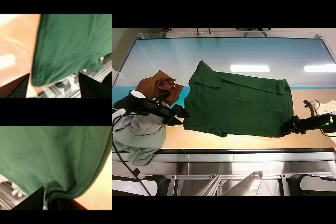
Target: Fold the shirts.
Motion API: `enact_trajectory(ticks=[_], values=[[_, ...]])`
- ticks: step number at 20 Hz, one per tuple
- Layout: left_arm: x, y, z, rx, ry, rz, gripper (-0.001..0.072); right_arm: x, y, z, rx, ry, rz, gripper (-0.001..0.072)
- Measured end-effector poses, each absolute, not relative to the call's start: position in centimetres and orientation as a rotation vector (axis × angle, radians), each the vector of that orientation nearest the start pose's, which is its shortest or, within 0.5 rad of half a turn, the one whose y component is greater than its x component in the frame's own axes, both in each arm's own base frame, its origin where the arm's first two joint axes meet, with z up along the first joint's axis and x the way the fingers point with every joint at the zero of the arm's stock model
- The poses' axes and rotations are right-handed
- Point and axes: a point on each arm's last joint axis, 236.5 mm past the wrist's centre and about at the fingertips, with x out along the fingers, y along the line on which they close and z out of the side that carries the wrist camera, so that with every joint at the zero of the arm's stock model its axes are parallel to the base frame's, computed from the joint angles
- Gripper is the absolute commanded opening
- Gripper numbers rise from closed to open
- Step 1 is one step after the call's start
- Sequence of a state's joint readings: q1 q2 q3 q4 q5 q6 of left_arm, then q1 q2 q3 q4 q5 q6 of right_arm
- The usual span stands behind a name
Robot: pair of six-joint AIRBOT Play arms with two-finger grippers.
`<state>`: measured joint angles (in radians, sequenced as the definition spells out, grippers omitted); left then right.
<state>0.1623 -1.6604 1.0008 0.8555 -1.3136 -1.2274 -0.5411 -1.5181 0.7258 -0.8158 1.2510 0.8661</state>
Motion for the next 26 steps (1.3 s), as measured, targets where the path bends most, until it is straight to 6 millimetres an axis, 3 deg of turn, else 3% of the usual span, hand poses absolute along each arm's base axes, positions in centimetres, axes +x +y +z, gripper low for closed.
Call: enact_trajectory(ticks=[1,2,3,6,8,11,14,17,18,20,23,24,26], values=[[31.8,-10.9,-11.8,-0.672,1.703,-0.472,0.0125,27.6,1.5,-11.9,0.805,1.455,0.419,0.0204],[32.1,-11.6,-12.4,-0.648,1.706,-0.483,0.0007,27.7,1.6,-11.8,0.808,1.453,0.422,0.0163],[32.1,-12.9,-12.5,-0.648,1.718,-0.521,0.0007,27.7,1.6,-11.8,0.809,1.452,0.424,0.0065],[32.3,-14.6,-12.1,-0.589,1.75,-0.606,0.0006,27.1,1.6,-11.4,0.788,1.48,0.447,0.002],[32.6,-14.5,-11.2,-0.539,1.755,-0.643,0.0005,27.0,1.5,-10.0,0.778,1.497,0.467,0.0019],[33.6,-14.0,-6.8,-0.549,1.686,-0.694,0.0007,28.0,-0.1,-7.2,0.745,1.467,0.428,0.0019],[34.7,-12.4,-1.2,-0.565,1.546,-0.71,0.0008,30.2,-1.6,-2.5,0.732,1.332,0.387,0.0019],[35.5,-12.0,7.8,-0.61,1.276,-0.806,0.0008,33.3,-1.7,5.7,0.745,1.064,0.409,0.002],[35.6,-12.1,11.9,-0.622,1.151,-0.858,0.0008,34.2,-1.4,9.2,0.746,0.954,0.429,0.002],[34.8,-12.0,20.6,-0.612,0.892,-0.956,0.0016,35.1,-0.2,18.1,0.727,0.688,0.509,0.0021],[30.9,-11.5,33.7,-0.484,0.508,-1.047,0.0017,32.8,2.2,32.0,0.621,0.293,0.631,0.002],[29.3,-11.3,37.1,-0.422,0.404,-1.044,0.0017,31.2,3.1,36.4,0.562,0.165,0.65,0.0021],[26.3,-10.9,42.7,-0.285,0.228,-0.987,0.0018,28.0,4.7,43.1,0.45,-0.032,0.646,0.002]])
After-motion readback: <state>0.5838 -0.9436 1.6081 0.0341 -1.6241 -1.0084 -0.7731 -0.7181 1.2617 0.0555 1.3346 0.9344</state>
